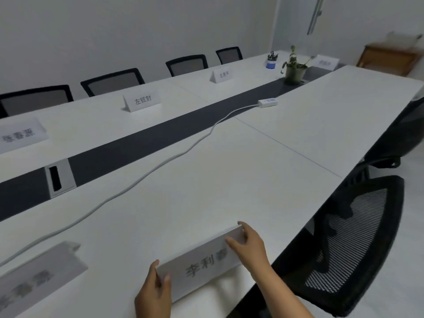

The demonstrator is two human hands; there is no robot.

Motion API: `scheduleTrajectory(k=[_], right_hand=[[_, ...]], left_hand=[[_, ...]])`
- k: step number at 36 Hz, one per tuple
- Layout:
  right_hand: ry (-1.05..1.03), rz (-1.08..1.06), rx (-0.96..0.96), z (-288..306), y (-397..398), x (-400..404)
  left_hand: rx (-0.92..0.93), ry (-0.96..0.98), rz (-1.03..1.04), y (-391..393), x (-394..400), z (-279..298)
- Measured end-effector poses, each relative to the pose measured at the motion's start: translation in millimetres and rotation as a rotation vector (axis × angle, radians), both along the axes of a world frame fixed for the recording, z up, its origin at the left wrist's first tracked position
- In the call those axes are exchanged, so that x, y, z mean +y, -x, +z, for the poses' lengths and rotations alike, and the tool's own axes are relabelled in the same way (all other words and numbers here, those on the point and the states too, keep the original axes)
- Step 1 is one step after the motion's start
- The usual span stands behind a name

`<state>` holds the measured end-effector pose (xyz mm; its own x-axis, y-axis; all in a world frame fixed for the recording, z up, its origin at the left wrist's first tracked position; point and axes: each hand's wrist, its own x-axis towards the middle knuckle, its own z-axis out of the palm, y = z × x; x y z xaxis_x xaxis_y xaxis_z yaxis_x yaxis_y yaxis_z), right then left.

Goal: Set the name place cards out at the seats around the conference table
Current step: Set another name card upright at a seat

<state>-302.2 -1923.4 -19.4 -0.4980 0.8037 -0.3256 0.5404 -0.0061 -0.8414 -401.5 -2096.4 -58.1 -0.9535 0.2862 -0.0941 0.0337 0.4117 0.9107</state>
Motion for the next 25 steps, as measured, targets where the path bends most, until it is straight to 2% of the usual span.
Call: scheduleTrajectory(k=[9,16,20,22,25], right_hand=[[0.027,0.144,0.052,3,11,14],[0.049,0.218,0.094,0,24,5],[-0.056,0.253,0.042,5,30,1],[-0.097,0.281,0.082,16,32,3],[-0.049,0.307,0.210,43,34,12]], left_hand=[[-0.013,0.039,0.208,-15,6,-1],[0.031,0.099,0.237,-26,2,15],[0.076,0.136,0.283,-31,1,31],[0.130,0.141,0.321,-35,2,43],[0.174,0.083,0.349,-39,13,62]])
